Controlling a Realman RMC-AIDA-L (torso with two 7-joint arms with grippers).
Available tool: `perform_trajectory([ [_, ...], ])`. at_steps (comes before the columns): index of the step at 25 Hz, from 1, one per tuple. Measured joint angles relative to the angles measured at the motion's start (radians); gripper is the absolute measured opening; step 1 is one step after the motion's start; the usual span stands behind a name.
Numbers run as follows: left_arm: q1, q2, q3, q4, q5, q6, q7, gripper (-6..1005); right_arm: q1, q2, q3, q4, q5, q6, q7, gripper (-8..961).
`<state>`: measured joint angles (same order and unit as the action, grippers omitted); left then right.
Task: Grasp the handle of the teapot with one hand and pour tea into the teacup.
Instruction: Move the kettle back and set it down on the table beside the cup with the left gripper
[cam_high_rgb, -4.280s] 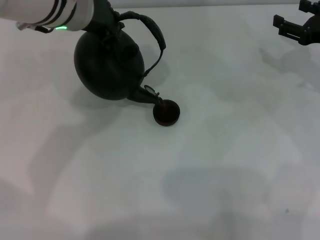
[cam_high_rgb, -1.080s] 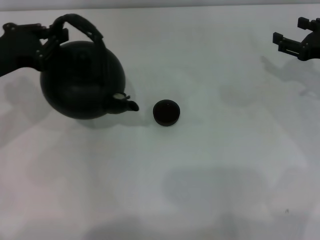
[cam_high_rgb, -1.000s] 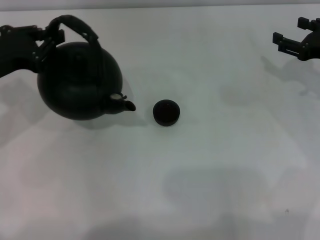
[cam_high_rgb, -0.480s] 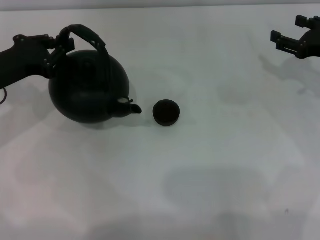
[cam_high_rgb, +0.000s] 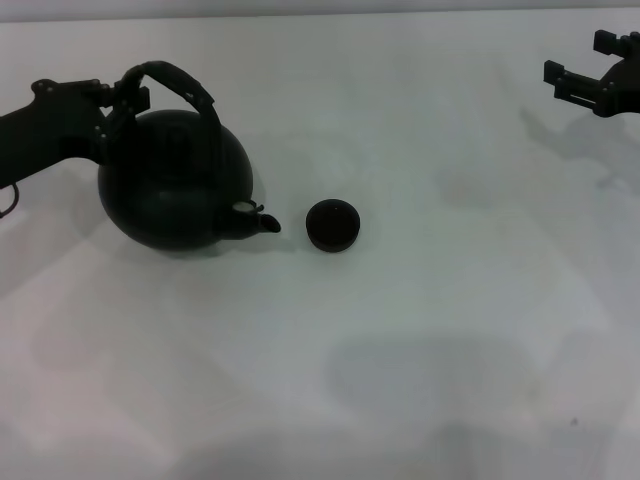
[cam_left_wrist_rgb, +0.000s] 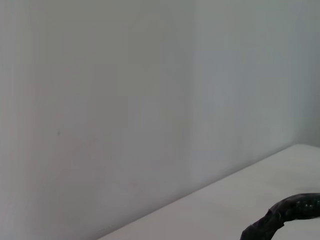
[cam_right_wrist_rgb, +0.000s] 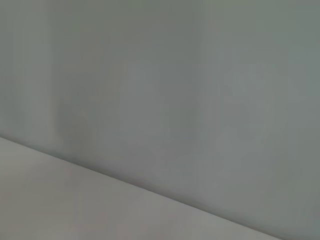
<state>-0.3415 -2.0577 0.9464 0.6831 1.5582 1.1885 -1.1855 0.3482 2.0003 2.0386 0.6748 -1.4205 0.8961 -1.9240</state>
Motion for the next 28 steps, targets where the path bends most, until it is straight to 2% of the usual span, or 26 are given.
perform_trajectory([
  [11, -0.014, -0.009, 0.004, -0.051, 0.005, -0.052, 0.039, 124, 0.003, 0.0, 0.0, -0.013, 0.0, -0.004, -0.006, 842],
  [28, -0.014, -0.018, 0.006, -0.056, 0.0, -0.094, 0.039, 108, 0.003, 0.0, 0.0, -0.014, 0.0, -0.013, -0.007, 841],
])
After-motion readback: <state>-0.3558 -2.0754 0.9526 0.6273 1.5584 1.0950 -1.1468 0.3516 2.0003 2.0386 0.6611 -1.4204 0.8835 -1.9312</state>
